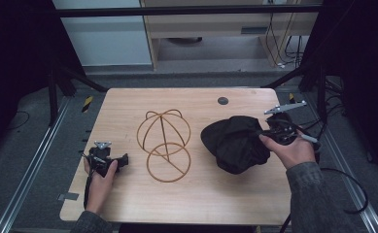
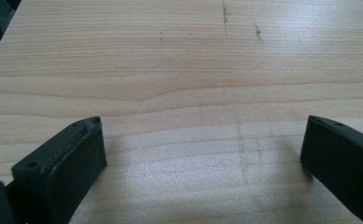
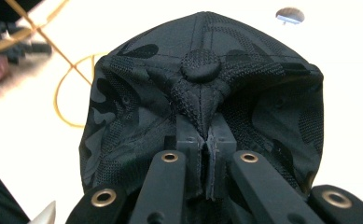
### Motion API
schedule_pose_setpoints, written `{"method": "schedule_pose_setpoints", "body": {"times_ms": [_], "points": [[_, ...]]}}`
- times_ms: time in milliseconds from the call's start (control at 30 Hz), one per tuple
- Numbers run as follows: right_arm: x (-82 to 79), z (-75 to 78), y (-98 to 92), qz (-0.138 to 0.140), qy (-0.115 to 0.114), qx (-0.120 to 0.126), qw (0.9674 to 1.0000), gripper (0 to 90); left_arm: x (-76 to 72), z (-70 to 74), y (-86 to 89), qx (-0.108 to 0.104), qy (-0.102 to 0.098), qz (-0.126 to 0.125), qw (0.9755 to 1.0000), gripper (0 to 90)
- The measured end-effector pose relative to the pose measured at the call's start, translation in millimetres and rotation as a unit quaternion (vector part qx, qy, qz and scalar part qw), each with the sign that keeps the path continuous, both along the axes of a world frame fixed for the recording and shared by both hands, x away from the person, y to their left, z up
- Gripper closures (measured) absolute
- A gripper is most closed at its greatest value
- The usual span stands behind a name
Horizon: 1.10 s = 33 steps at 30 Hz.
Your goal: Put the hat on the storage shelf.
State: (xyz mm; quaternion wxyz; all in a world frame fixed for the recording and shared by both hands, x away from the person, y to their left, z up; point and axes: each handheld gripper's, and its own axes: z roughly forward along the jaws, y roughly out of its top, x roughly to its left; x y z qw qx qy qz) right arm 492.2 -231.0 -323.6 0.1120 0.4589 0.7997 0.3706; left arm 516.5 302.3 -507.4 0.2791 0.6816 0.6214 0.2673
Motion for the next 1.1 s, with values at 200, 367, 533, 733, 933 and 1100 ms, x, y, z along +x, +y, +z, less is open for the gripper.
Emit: {"method": "schedule_pose_setpoints", "body": {"times_ms": [200,367,533,733,933,1100], "points": [[4.8,15.3,-2.2,-0.008,-0.009,0.013,0.9998,86.6,0.4,-0.1,-0.1,-0.001,-0.001,0.000,1.0000,0.0],[7.7,25.8,-0.6,-0.008,-0.017,0.015,0.9997,86.7,0.0,0.0,0.0,0.000,0.000,-0.001,1.0000,0.0],[10.1,44.2,-1.9,-0.011,-0.031,0.029,0.9990,86.7,-0.2,0.0,0.0,0.000,0.000,-0.001,1.0000,0.0],[11.4,73.3,2.1,-0.014,-0.056,0.040,0.9975,86.7,-0.1,-0.1,-0.2,-0.001,-0.001,0.000,1.0000,0.0],[13.4,93.5,6.9,-0.015,-0.080,0.065,0.9946,86.7,-0.2,-0.2,-0.3,-0.002,-0.001,0.000,1.0000,0.0],[13.3,106.8,10.2,-0.014,-0.096,0.074,0.9925,86.8,-0.3,-0.1,-0.3,-0.001,-0.001,0.000,1.0000,0.0]]}}
